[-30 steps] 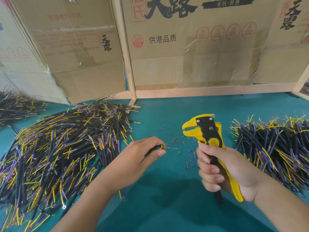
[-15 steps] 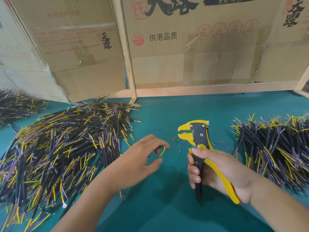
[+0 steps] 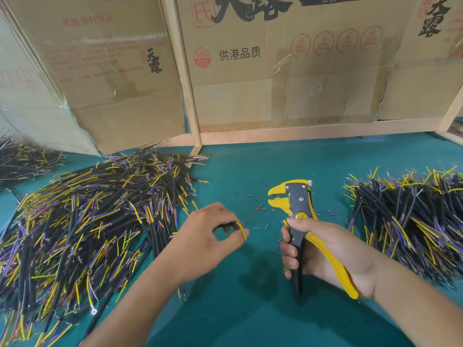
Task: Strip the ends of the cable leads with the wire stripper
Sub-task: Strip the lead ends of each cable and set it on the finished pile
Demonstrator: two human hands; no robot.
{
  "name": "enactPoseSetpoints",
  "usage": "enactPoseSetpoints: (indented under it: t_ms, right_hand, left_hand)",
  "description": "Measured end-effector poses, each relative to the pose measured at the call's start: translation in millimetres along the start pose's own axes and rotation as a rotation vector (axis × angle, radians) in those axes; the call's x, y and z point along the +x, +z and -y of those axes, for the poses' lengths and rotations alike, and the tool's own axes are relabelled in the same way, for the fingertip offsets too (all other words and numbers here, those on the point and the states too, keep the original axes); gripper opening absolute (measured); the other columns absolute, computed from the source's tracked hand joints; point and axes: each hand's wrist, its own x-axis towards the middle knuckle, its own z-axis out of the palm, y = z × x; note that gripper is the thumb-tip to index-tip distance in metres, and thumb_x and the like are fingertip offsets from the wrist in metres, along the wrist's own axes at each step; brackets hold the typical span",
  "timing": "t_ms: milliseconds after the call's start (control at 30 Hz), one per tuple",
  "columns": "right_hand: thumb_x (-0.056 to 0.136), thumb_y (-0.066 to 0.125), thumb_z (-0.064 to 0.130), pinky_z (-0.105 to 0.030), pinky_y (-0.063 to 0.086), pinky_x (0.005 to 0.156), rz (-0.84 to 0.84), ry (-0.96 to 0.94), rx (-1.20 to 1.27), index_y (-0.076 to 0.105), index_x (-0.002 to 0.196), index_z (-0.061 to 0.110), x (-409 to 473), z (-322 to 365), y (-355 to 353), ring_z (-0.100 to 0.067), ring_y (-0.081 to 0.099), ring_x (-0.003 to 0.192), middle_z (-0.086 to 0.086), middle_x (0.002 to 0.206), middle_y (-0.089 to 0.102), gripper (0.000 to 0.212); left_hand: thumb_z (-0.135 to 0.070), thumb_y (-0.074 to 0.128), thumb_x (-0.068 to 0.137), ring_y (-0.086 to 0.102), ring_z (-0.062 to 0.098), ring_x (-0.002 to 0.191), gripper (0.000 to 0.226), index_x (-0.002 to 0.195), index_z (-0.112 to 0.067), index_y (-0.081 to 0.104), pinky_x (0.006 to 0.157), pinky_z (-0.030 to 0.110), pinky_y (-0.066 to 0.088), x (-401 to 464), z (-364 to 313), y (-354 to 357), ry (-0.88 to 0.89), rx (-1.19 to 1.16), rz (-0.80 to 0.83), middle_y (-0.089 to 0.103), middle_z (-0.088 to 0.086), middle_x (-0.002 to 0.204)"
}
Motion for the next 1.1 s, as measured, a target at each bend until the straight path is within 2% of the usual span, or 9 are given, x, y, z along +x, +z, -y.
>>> enactPoseSetpoints:
  t_ms: [100, 200, 300, 433, 633, 767, 900, 1000, 1100]
  right_hand:
    - [0.094, 0.068, 0.039, -0.049, 0.05, 0.078, -0.005, -0.001, -0.004, 0.064, 0.092, 0.009, 1.5, -0.3, 0.2, -0.03, 0.052, 0.069, -0.01, 0.077, 0.052, 0.03]
    - [0.09, 0.073, 0.038, -0.049, 0.05, 0.075, -0.024, -0.012, -0.015, 0.064, 0.087, 0.01, 1.1, 0.2, 3.4, -0.029, 0.051, 0.066, -0.01, 0.074, 0.051, 0.03]
    - [0.088, 0.074, 0.037, -0.049, 0.051, 0.075, -0.027, -0.008, -0.01, 0.064, 0.086, 0.01, 1.7, 0.8, 5.8, -0.029, 0.051, 0.065, -0.01, 0.074, 0.051, 0.03]
    - [0.091, 0.072, 0.037, -0.049, 0.05, 0.076, -0.013, 0.0, 0.004, 0.064, 0.091, 0.009, 1.1, 1.0, 3.8, -0.03, 0.051, 0.068, -0.011, 0.076, 0.052, 0.028]
    - [0.09, 0.073, 0.037, -0.05, 0.05, 0.075, -0.023, 0.011, 0.013, 0.064, 0.089, 0.009, 2.2, 1.0, 3.3, -0.03, 0.051, 0.067, -0.011, 0.076, 0.052, 0.03]
    - [0.09, 0.073, 0.037, -0.049, 0.051, 0.076, -0.019, 0.017, 0.018, 0.063, 0.09, 0.009, 0.2, 2.5, 3.9, -0.03, 0.051, 0.068, -0.011, 0.077, 0.051, 0.03]
    - [0.087, 0.076, 0.037, -0.049, 0.051, 0.074, -0.046, 0.019, 0.015, 0.064, 0.088, 0.009, -2.2, 4.2, 7.6, -0.029, 0.051, 0.067, -0.011, 0.076, 0.05, 0.031]
    - [0.083, 0.079, 0.037, -0.048, 0.052, 0.073, -0.063, 0.027, 0.027, 0.063, 0.086, 0.009, -3.8, 6.0, 12.9, -0.029, 0.05, 0.066, -0.011, 0.075, 0.049, 0.032]
    - [0.081, 0.08, 0.034, -0.046, 0.052, 0.072, -0.09, 0.037, 0.053, 0.062, 0.084, 0.009, -7.8, 8.8, 20.0, -0.029, 0.05, 0.065, -0.011, 0.075, 0.048, 0.031]
  left_hand:
    - [-0.05, 0.06, 0.082, 0.039, 0.007, 0.059, 0.046, 0.057, -0.012, 0.05, 0.06, 0.019, 0.029, 1.8, -3.2, 1.1, -0.087, -0.145, -0.087, 0.044, -0.008, 0.065]
    - [-0.053, 0.059, 0.09, 0.032, 0.018, 0.06, 0.057, 0.051, -0.012, 0.05, 0.058, 0.032, 0.026, 6.4, -8.9, -0.7, -0.252, -0.78, -0.24, 0.039, 0.005, 0.064]
    - [-0.051, 0.048, 0.097, 0.034, 0.014, 0.058, 0.051, 0.063, -0.015, 0.062, 0.052, 0.024, 0.031, 11.9, -9.3, -6.2, -0.325, -1.282, -0.349, 0.043, -0.001, 0.068]
    - [-0.049, 0.043, 0.099, 0.035, 0.011, 0.056, 0.052, 0.068, -0.014, 0.066, 0.048, 0.018, 0.038, 17.0, -5.3, -6.2, -0.466, -1.575, -0.478, 0.042, -0.002, 0.068]
    - [-0.05, 0.041, 0.101, 0.038, 0.012, 0.055, 0.055, 0.069, -0.01, 0.063, 0.05, 0.018, 0.043, 19.3, 2.8, -0.7, -0.574, -1.61, -0.525, 0.047, 0.001, 0.066]
    - [-0.057, 0.037, 0.1, 0.038, 0.011, 0.054, 0.059, 0.067, -0.019, 0.068, 0.054, 0.021, 0.036, 18.0, 6.9, 1.2, -0.615, -1.408, -0.478, 0.047, -0.004, 0.065]
    - [-0.06, 0.038, 0.099, 0.028, 0.008, 0.048, 0.057, 0.074, -0.022, 0.072, 0.044, 0.02, 0.023, 17.2, 10.4, 2.8, -0.67, -1.327, -0.478, 0.044, -0.008, 0.062]
    - [-0.059, 0.041, 0.098, 0.024, 0.006, 0.042, 0.056, 0.078, -0.017, 0.072, 0.036, 0.017, 0.021, 17.5, 12.0, 3.0, -0.695, -1.369, -0.478, 0.041, -0.006, 0.055]
    - [-0.057, 0.048, 0.096, 0.028, 0.005, 0.038, 0.053, 0.073, -0.015, 0.072, 0.034, 0.015, 0.025, 18.4, 7.6, 4.3, -0.706, -1.398, -0.452, 0.042, -0.005, 0.053]
